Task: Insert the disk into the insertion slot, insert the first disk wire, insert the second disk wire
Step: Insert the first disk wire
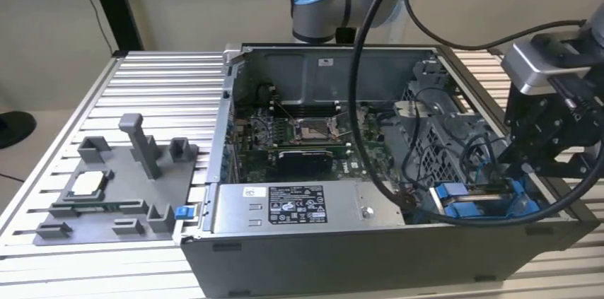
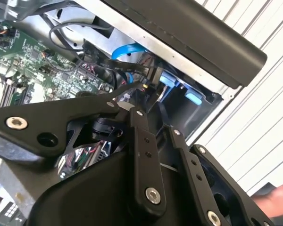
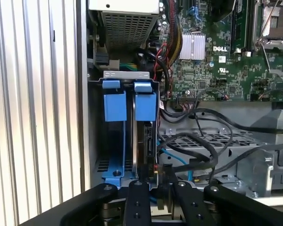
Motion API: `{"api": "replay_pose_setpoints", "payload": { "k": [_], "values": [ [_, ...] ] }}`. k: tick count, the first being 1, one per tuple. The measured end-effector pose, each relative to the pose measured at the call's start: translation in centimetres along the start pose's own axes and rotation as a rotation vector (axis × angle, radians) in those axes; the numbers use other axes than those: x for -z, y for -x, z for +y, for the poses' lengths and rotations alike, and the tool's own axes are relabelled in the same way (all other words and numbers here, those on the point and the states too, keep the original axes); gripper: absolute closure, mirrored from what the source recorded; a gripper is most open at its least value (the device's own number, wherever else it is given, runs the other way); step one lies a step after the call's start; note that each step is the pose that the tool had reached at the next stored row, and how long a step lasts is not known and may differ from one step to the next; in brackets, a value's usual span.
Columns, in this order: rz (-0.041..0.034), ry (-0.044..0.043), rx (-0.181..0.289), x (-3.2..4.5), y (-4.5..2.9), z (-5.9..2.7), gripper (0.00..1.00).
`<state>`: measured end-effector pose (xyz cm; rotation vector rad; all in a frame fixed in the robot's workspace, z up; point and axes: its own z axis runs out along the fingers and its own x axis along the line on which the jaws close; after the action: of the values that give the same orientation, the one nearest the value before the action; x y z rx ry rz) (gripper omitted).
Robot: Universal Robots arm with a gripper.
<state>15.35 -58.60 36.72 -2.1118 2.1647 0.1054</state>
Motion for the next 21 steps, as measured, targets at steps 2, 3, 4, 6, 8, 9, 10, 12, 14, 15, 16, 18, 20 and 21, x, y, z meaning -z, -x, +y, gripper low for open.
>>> {"api": "replay_pose_setpoints", "payload": {
  "k": [2,3,4,6,8,9,10,12,14,15,16,18,20,21],
  "values": [
    [-0.0002,0.0009,0.000,0.46,0.06,-0.01,1.00],
    [-0.0001,0.0010,0.000,0.57,0.07,-0.02,1.00],
    [-0.0003,0.0011,0.000,0.58,0.07,-0.02,1.00],
    [-0.0001,0.0011,0.000,0.59,0.08,-0.02,1.00],
    [-0.0002,0.0011,0.000,0.59,0.08,-0.02,1.00],
    [-0.0001,0.0011,0.000,0.59,0.08,-0.02,1.00],
    [-0.0001,0.0011,0.000,0.59,0.08,-0.04,1.00],
    [0.0002,0.0011,0.000,0.60,0.08,-0.14,1.00],
    [0.0000,0.0012,0.000,0.59,0.08,-0.31,1.00],
    [-0.0002,0.0013,0.000,0.58,0.09,-0.41,1.00],
    [-0.0001,0.0014,0.000,0.58,0.09,-0.53,1.00],
    [-0.0002,0.0018,0.000,0.56,0.09,-0.75,1.00],
    [-0.0001,0.0022,0.000,0.56,0.10,-0.96,1.00],
    [-0.0002,0.0024,0.000,0.55,0.10,-1.07,1.00]
  ]
}}
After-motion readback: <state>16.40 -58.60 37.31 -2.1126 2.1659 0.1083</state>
